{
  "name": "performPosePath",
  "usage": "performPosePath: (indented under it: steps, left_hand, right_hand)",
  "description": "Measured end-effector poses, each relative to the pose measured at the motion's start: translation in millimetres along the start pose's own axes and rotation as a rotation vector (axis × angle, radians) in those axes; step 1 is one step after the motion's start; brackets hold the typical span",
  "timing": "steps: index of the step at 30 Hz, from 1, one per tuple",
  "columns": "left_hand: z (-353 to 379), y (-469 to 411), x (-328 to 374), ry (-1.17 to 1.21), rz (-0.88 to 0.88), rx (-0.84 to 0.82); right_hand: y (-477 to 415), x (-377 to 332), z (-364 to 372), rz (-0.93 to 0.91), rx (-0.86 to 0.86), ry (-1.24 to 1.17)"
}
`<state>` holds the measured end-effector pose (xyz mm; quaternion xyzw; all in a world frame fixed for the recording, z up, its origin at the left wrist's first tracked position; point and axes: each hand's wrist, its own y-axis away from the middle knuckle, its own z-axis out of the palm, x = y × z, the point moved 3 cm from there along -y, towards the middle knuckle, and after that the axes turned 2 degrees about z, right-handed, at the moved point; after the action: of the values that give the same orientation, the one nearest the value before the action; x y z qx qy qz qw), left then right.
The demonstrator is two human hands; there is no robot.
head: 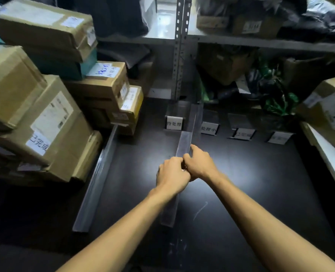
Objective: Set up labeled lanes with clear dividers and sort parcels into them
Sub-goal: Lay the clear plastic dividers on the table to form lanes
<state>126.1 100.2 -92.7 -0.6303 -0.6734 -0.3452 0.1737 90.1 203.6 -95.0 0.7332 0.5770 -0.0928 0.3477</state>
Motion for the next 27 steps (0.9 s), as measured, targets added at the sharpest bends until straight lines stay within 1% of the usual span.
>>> performPosePath:
  steps: [4,8,9,12,14,17,22,27]
  left_hand:
    - [30.2,-8.1,-8.7,0.017,-0.042,-0.019]
    - [46.8,-14.0,-15.3,0.005,-0.081,0.002]
    - [49.6,-15.3,-15.3,0.001,-0.084,-0.001]
    - [55.6,-18.3,-12.3,-0.013,-0.071,-0.022]
    - [58.1,-19.9,-8.9,-0.005,-0.049,-0.047]
    - [58.6,-22.8,-5.9,-0.001,-0.009,-0.070]
    - [59.5,-25.4,-4.9,-0.019,0.051,-0.077]
    - [62.4,-21.8,-1.9,-0.024,0.064,-0.087]
  right_hand:
    - [-12.9,29.5,7.0,0.028,-0.021,0.045]
    - [-25.5,41.0,3.6,-0.001,0.086,0.154]
    - [-29.2,42.2,2.8,0.001,0.080,0.137]
    - [-42.3,46.8,2.6,0.065,-0.021,0.002]
    - [-49.3,47.4,3.7,0.029,-0.064,-0.044]
    - [-51.3,46.0,4.9,-0.042,-0.054,-0.090]
    - [-54.0,48.2,4.5,-0.071,-0.045,-0.051]
    - [-51.8,51.9,1.0,-0.076,-0.044,-0.048]
